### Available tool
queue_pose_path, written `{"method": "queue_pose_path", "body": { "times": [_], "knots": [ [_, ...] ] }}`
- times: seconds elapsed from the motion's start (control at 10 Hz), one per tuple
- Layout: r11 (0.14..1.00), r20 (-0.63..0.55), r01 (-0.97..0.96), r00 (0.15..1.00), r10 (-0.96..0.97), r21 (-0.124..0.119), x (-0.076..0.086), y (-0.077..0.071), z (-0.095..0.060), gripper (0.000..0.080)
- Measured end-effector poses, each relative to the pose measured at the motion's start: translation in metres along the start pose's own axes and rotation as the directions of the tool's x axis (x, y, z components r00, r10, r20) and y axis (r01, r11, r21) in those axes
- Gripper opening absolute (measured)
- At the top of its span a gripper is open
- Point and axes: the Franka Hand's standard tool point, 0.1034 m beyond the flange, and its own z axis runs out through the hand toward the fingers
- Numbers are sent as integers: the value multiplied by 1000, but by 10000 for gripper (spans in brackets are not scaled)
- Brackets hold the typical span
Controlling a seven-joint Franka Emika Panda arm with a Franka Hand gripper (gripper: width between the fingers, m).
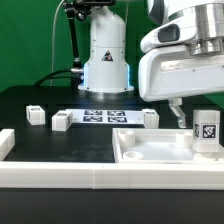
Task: Assemble one leg
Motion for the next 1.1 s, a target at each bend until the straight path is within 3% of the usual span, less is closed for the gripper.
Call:
{"method": "queue_pose_path", "body": {
  "times": [0.2, 0.6, 0.8, 0.9, 1.1],
  "knots": [
    [1000, 102, -5, 995, 3, 12, 2, 2, -1, 649],
    [1000, 59, -13, 998, 12, 3, 5, 2, 2, 649],
    [1000, 59, -13, 998, 13, 3, 5, 3, 2, 372],
    [1000, 57, -17, 998, 17, -2, 5, 7, 1, 295],
    [1000, 57, -23, 998, 23, -1, 5, 7, 1, 295]
  ]
}}
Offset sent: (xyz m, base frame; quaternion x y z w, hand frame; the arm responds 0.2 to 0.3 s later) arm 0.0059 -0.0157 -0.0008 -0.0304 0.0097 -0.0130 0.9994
